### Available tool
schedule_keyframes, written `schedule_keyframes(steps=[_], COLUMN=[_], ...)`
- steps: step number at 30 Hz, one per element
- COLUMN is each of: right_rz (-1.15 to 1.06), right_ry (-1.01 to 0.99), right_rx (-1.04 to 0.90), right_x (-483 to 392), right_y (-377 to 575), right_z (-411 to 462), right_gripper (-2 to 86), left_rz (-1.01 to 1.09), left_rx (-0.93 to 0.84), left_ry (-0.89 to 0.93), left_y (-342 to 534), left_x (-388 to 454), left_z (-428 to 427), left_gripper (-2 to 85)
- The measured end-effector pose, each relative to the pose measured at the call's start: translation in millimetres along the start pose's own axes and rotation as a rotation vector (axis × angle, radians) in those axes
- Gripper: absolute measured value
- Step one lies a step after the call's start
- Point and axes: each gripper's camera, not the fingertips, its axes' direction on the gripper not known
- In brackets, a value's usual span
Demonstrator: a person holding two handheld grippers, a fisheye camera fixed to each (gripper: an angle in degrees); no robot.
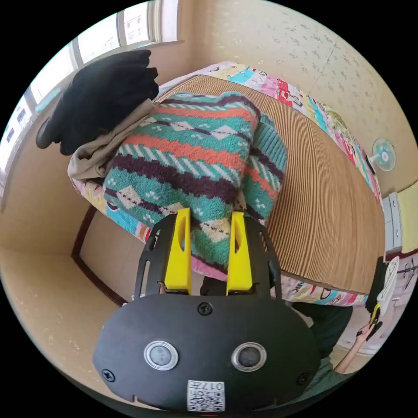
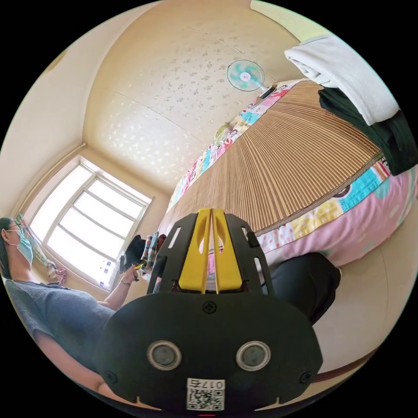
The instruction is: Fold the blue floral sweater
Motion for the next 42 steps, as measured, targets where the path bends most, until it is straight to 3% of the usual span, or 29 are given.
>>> schedule_keyframes(steps=[2, 4, 6, 9, 13, 15, 17, 21, 23, 26, 31, 34, 36, 38, 42], right_rz=[-0.014, -0.023, -0.029, -0.048, -0.068, -0.090, -0.120, -0.164, -0.169, -0.135, -0.161, -0.104, -0.023, 0.058, 0.100], right_ry=[-0.005, -0.005, 0.006, 0.002, -0.029, -0.024, -0.014, 0.011, 0.018, 0.029, -0.023, -0.039, -0.059, -0.067, 0.062], right_rx=[-0.010, -0.033, -0.054, -0.030, -0.018, -0.042, -0.062, -0.125, -0.159, -0.218, -0.322, -0.404, -0.556, -0.620, -0.467], right_x=[-0.7, 2.1, 7.6, 10.1, 13.0, 13.1, 11.0, 17.0, 27.4, 47.1, 54.0, 70.8, 91.4, 103.3, 114.0], right_y=[9.7, 18.2, 26.7, 35.5, 42.7, 47.1, 52.6, 70.8, 78.7, 86.5, 87.7, 87.9, 96.9, 111.0, 134.6], right_z=[2.0, 3.1, 2.2, -5.2, -10.3, -10.2, -10.3, -7.4, -2.1, 15.2, 69.7, 122.6, 172.7, 193.1, 157.9], right_gripper=[0.3, 0.3, 0.3, 0.4, 0.5, 0.5, 0.5, 0.6, 0.8, 1.5, 7.3, 12.6, 13.9, 13.4, 4.9], left_rz=[-0.104, -0.135, -0.060, 0.151, 0.533, 0.722, 0.909, 0.956, 0.854, 0.859, 0.882, 0.822, 0.774, 0.708, 0.664], left_rx=[0.124, 0.261, 0.364, 0.471, 0.578, 0.574, 0.462, 0.125, -0.127, -0.273, -0.161, -0.192, -0.204, -0.162, -0.183], left_ry=[0.334, 0.502, 0.528, 0.607, 0.925, 1.038, 1.123, 1.062, 0.885, 0.840, 0.660, 0.690, 0.751, 0.778, 0.811], left_y=[-17.8, -25.7, -30.2, -16.3, 58.2, 104.2, 167.7, 261.3, 325.4, 406.1, 458.7, 443.6, 427.8, 400.3, 364.9], left_x=[-6.2, 7.4, 54.3, 168.0, 313.8, 363.7, 420.0, 483.7, 510.3, 535.9, 556.5, 552.7, 540.9, 513.8, 485.4], left_z=[-46.2, -91.2, -141.1, -204.3, -254.0, -252.9, -216.9, -86.7, 22.9, 85.4, 67.7, 63.7, 59.6, 44.3, 27.7], left_gripper=[6.9, 6.6, 6.5, 6.5, 6.7, 6.9, 7.0, 7.0, 6.8, 6.7, 7.2, 7.0, 6.3, 5.4, 6.2])
